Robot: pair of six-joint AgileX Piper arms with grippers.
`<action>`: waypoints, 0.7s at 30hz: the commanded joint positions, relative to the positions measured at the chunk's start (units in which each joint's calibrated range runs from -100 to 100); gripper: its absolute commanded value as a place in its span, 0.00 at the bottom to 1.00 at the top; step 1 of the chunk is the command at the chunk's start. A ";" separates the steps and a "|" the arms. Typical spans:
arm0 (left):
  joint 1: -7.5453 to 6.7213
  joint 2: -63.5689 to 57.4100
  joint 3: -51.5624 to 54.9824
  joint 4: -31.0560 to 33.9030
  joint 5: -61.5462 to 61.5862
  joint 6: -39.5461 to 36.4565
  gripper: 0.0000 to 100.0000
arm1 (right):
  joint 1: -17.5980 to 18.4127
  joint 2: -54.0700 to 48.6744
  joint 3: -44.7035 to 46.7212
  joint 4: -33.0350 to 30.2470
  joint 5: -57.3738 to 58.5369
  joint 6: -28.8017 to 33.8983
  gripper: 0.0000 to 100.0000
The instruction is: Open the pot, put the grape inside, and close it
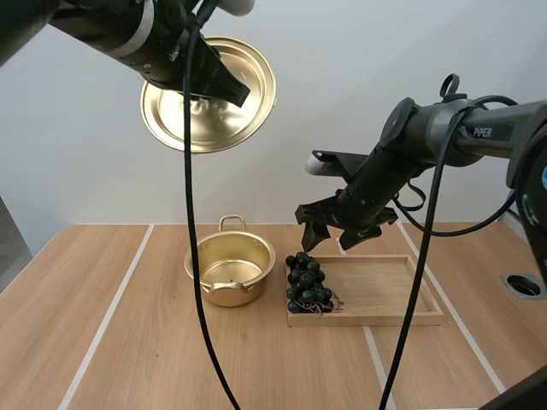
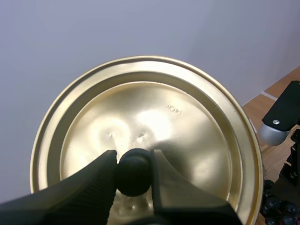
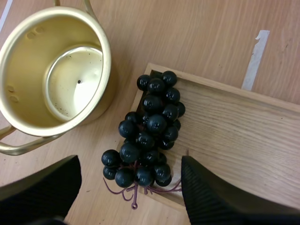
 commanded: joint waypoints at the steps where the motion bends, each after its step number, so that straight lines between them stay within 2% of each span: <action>1: -0.26 -1.31 -0.51 -0.28 -1.33 -0.41 0.00 | 0.65 0.78 -0.25 0.90 1.90 -0.88 1.00; 11: -0.26 -1.59 -0.51 -0.42 -1.33 -0.41 0.00 | 0.90 1.23 3.56 0.50 3.07 -0.88 1.00; 21: -0.26 -1.59 -0.51 -1.63 -1.33 -0.41 0.00 | 0.90 1.23 5.74 0.50 -1.99 -1.35 1.00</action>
